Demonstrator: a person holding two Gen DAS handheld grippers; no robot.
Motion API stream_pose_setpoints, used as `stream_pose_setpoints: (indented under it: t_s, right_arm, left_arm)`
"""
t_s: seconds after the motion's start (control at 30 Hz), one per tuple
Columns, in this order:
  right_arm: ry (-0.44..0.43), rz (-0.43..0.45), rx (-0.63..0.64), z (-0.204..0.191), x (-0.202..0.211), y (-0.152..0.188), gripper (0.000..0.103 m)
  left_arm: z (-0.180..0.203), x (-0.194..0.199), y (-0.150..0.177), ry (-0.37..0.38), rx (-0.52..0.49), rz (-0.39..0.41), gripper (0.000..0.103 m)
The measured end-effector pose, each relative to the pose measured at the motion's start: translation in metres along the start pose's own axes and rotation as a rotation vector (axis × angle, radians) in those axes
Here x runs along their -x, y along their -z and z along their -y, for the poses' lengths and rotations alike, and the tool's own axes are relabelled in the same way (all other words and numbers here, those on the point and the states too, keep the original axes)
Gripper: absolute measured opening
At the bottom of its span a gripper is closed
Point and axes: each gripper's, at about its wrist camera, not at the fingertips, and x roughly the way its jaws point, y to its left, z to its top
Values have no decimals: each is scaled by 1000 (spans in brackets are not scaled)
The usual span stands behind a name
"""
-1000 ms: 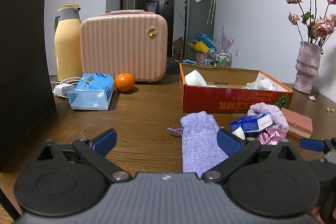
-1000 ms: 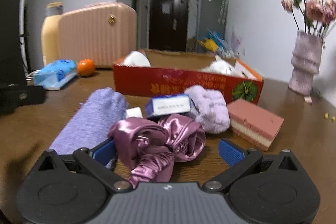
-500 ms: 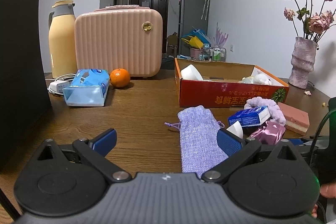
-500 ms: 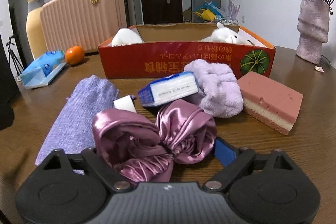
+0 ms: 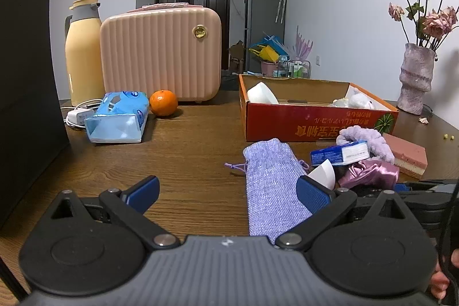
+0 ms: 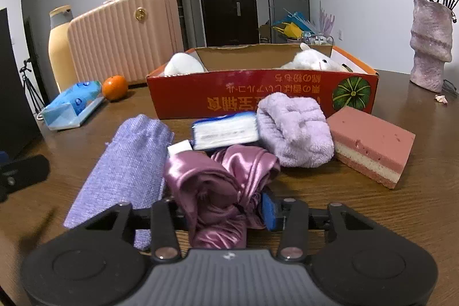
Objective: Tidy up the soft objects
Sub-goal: 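Close the right gripper on the pink satin scrunchie and lift it, then close the left gripper on the lavender drawstring pouch and lift it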
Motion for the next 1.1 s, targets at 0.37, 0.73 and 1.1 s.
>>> stream_pose_setpoints:
  t_s: [0.37, 0.73, 1.1]
  right_arm:
    - [-41, 69, -39, 9, 17, -7, 35]
    - [-73, 152, -70, 22, 39, -13, 35]
    - [-63, 199, -119, 56, 50, -17, 35]
  left_arm:
    - [12, -13, 4, -48, -12, -16, 103]
    - [42, -29, 7, -37, -8, -72, 103]
    - [74, -53, 9, -76, -44, -143, 103]
